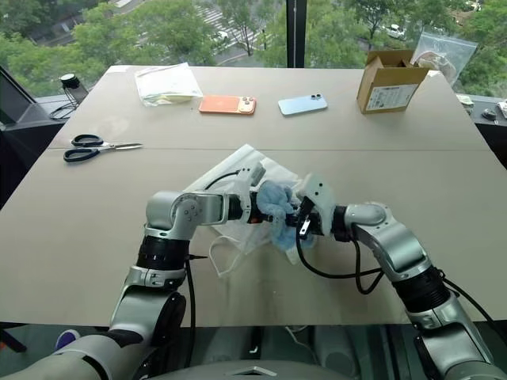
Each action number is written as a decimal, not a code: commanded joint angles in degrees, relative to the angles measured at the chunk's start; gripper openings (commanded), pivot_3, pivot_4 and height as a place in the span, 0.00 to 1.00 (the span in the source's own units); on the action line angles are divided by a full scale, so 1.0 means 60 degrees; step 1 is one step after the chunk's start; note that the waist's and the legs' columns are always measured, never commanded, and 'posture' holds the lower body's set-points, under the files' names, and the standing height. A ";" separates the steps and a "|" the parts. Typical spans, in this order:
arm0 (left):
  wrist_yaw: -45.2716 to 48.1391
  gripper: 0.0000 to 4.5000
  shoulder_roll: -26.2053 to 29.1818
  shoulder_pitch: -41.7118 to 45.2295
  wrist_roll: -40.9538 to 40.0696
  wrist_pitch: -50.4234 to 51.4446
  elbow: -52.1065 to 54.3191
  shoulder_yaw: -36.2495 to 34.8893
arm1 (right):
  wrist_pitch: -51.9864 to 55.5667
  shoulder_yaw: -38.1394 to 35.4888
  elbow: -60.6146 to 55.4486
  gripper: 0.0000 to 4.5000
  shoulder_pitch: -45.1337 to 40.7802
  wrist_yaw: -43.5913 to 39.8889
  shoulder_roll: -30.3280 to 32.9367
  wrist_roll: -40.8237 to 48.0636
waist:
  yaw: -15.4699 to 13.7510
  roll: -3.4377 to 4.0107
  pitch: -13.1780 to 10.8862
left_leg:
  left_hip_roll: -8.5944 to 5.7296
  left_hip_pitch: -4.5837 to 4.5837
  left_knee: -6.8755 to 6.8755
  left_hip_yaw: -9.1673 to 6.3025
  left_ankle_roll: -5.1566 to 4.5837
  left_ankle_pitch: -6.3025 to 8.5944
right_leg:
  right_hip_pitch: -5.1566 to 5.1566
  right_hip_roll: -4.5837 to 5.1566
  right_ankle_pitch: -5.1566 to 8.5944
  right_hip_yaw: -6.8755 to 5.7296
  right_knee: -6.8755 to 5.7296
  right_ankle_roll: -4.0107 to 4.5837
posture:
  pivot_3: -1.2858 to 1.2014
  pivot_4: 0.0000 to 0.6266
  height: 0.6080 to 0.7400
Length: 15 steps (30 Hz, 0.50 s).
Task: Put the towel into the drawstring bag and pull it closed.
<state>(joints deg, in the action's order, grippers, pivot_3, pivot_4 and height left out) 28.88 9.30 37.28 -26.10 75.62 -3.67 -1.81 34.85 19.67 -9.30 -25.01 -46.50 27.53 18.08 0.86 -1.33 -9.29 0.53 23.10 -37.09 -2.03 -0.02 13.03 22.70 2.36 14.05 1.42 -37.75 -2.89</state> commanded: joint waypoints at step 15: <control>0.0098 0.00 0.0523 0.0279 -0.2241 0.0868 0.2970 -0.0535 | 0.2082 0.0138 0.1028 0.02 -0.1100 0.0334 -0.1126 -0.0752 | 0.0058 -0.0010 -0.0002 | 0.0004 -0.0062 -0.0003 -0.0009 0.0003 -0.0003 | -0.0041 -0.0003 0.0015 0.0003 -0.0022 -0.0028 | 0.52 0.24 1.00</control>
<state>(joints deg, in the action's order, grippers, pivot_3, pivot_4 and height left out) 28.98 12.92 39.03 -38.36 81.24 11.27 -7.39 42.33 22.63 -4.66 -31.64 -46.32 22.66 10.40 1.21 -1.39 -9.31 0.63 22.71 -37.11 -2.14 0.01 13.01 22.45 2.27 14.07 1.49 -37.90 -2.95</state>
